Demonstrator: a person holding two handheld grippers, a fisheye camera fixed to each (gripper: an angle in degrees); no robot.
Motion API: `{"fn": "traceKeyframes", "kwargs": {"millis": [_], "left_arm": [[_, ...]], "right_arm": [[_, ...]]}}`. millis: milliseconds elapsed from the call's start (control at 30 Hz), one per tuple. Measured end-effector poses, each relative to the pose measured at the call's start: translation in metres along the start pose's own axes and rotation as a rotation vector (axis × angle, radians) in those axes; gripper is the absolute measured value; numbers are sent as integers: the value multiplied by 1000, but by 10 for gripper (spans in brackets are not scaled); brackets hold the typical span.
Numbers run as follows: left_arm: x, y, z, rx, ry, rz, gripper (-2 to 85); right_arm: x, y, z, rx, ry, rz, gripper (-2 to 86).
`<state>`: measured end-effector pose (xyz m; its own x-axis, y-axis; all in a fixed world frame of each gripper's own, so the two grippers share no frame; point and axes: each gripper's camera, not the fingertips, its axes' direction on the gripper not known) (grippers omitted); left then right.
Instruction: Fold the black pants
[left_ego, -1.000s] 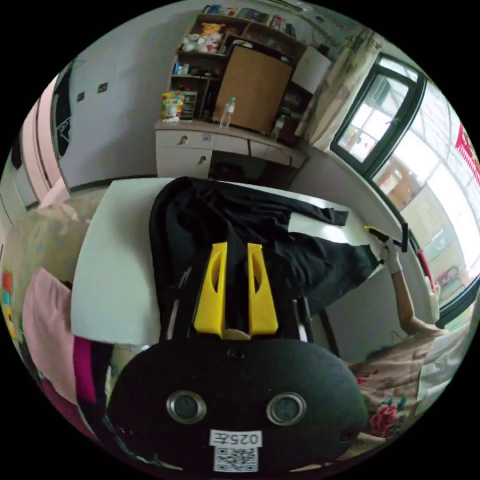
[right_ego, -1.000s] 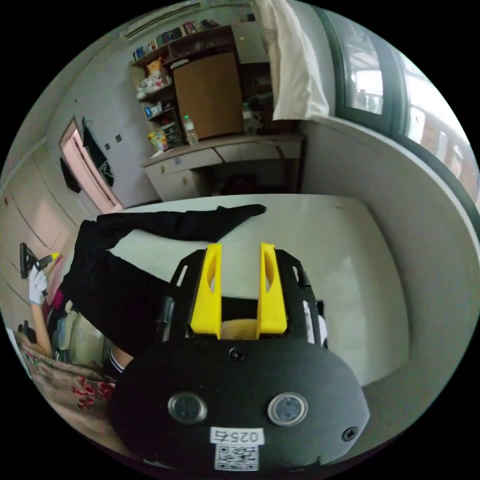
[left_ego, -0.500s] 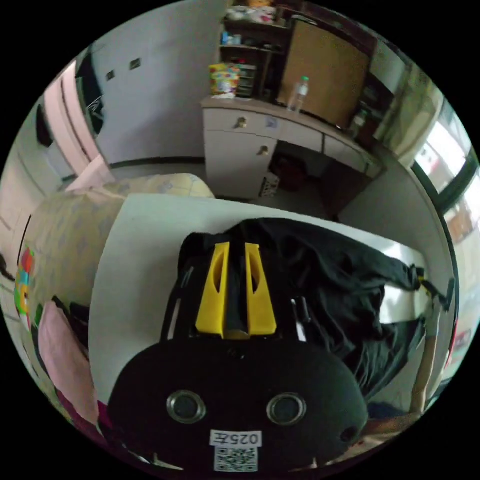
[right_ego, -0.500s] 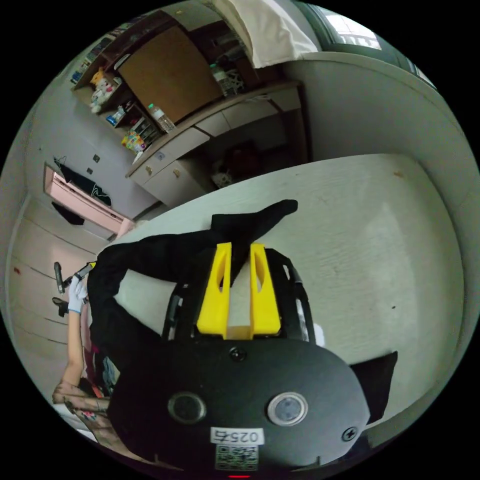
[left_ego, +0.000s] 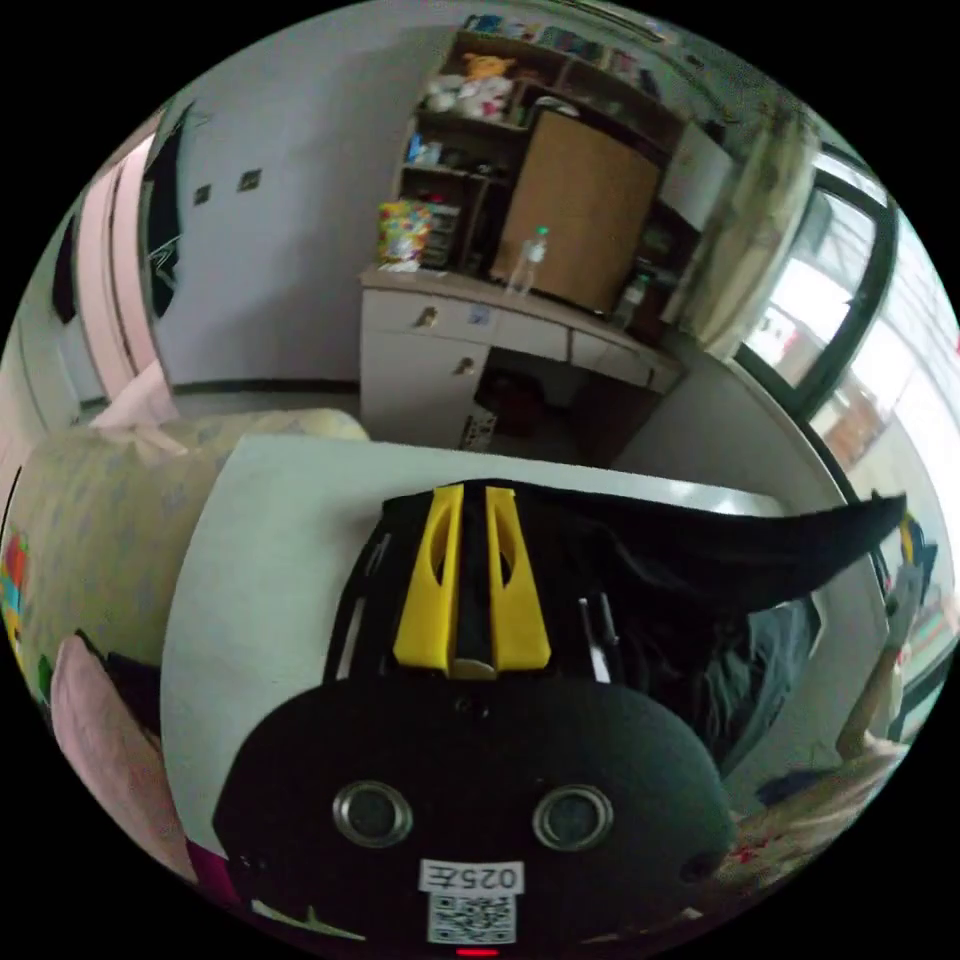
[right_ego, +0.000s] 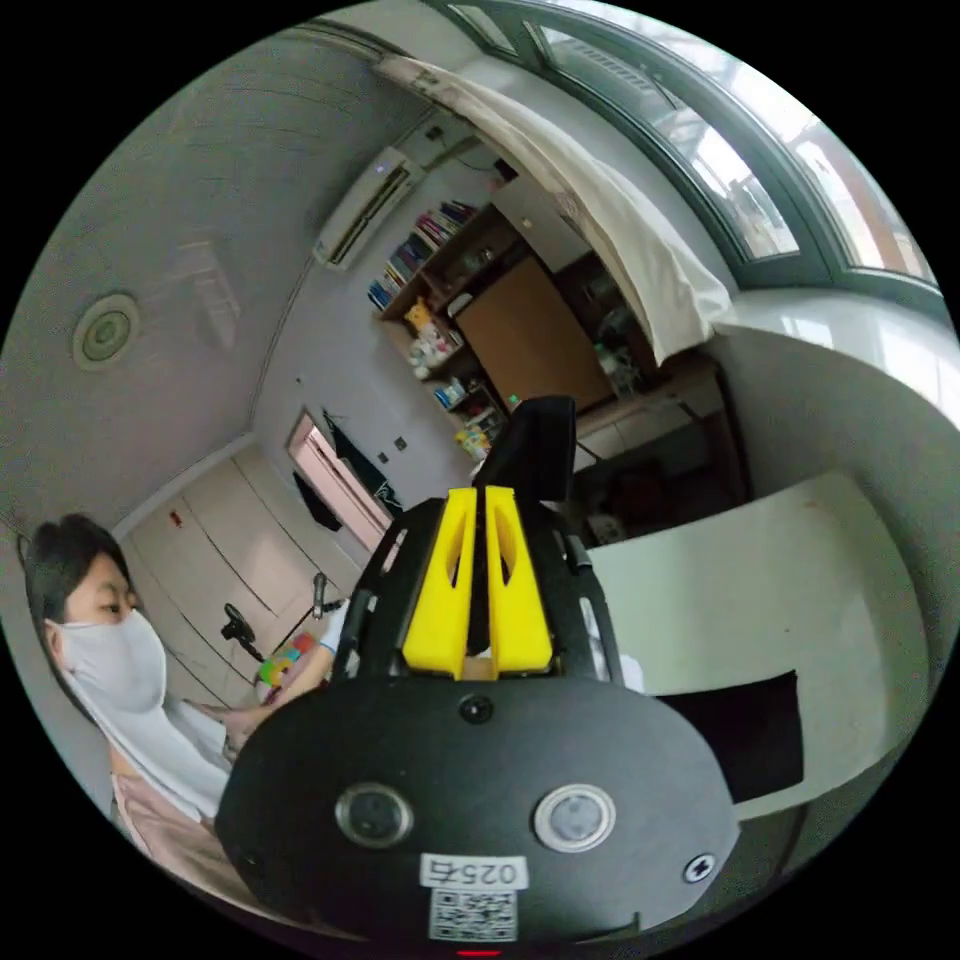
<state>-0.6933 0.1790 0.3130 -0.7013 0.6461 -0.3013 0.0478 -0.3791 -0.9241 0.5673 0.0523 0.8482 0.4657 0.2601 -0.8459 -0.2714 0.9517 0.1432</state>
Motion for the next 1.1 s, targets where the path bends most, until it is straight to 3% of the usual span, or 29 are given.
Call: {"fn": "traceKeyframes", "kwargs": {"millis": [67, 200, 300, 467, 633, 867, 967, 1100], "left_arm": [[43, 5, -10, -3, 89, 105, 4], [153, 23, -5, -119, 228, 391, 24], [208, 40, 20, -196, 57, 556, 44], [219, 51, 65, -234, -272, 622, 39], [165, 21, 106, -394, -199, 423, 27], [140, 8, 121, -334, -299, 421, -10], [136, 13, 122, -289, -337, 412, -15], [115, 6, 118, -279, -268, 346, -16]], "right_arm": [[4, -17, 0, -9, 95, -25, 2], [75, -43, 58, -238, 510, -2, 20], [143, -26, 84, -370, 643, 100, 68], [195, 27, 93, -473, 495, 180, 133], [222, 38, 88, -446, 527, 138, 159], [298, 5, 97, -381, 332, 255, 180], [329, -3, 112, -443, 332, 279, 112], [340, 0, 123, -626, -75, 317, 28]]}}
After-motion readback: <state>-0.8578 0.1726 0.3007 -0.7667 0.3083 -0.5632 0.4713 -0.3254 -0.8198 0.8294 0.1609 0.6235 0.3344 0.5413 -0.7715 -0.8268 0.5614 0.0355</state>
